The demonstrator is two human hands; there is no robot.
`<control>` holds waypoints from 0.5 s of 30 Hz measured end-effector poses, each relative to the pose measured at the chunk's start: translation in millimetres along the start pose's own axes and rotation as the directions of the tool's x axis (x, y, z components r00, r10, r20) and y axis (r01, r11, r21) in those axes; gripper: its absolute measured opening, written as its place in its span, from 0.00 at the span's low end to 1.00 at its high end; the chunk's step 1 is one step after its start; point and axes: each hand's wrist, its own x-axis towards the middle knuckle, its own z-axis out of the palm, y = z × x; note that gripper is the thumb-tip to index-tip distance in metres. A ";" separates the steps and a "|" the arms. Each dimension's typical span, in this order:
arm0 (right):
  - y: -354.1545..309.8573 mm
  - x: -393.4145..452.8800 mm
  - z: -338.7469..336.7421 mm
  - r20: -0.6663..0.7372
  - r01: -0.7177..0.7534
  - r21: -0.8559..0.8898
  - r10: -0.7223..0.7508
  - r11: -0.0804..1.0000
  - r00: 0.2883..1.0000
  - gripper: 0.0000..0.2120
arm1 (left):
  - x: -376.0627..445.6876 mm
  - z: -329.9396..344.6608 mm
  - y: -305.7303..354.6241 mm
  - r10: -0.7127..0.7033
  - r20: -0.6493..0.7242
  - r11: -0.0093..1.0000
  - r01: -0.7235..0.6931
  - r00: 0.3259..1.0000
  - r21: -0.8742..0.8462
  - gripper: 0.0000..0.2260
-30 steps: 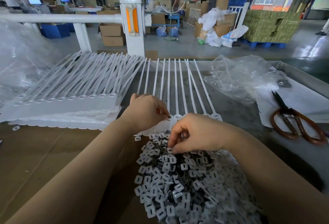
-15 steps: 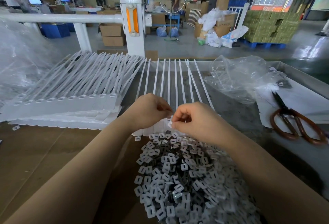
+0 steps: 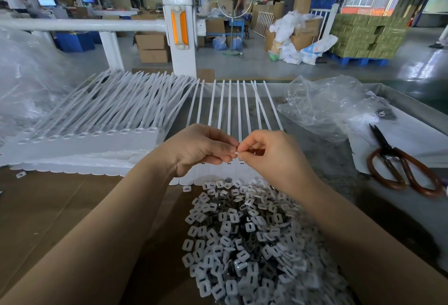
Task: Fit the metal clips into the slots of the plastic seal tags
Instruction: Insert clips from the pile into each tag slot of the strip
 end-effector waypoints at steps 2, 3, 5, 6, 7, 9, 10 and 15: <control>1.0 0.5 0.3 -0.003 -0.042 -0.004 0.042 0.999 0.999 0.04 | -0.2 0.1 -0.4 0.024 -0.014 0.999 -0.023 1.000 0.033 0.11; 1.6 0.9 0.2 -0.006 -0.065 -0.010 0.065 0.998 0.998 0.05 | -0.5 0.2 -0.3 0.034 -0.021 0.998 -0.033 0.999 0.051 0.11; 3.1 1.8 -0.3 0.000 -0.101 -0.014 0.101 0.995 0.995 0.06 | -1.0 0.9 0.2 0.057 -0.031 0.995 -0.054 0.998 0.086 0.10; 3.7 2.1 -0.5 0.010 -0.115 -0.009 0.115 0.993 0.993 0.06 | -1.3 1.5 0.7 0.067 -0.033 0.993 -0.063 0.997 0.100 0.10; 3.9 2.3 -0.8 0.021 -0.126 0.002 0.126 0.992 0.992 0.06 | -1.7 2.3 1.3 0.076 -0.034 0.991 -0.072 0.996 0.113 0.10; 3.7 2.5 -0.9 0.043 -0.145 0.038 0.144 0.989 0.989 0.05 | -2.4 3.4 2.5 0.093 -0.040 0.987 -0.087 0.995 0.137 0.10; 3.5 2.5 -0.8 0.049 -0.155 0.056 0.152 0.986 0.987 0.05 | -2.8 3.9 3.2 0.098 -0.044 0.985 -0.091 0.994 0.145 0.10; 3.9 2.2 -0.4 0.054 -0.169 0.066 0.165 0.983 0.985 0.04 | -2.8 8.3 3.9 0.115 -0.047 0.971 -0.102 0.992 0.218 0.07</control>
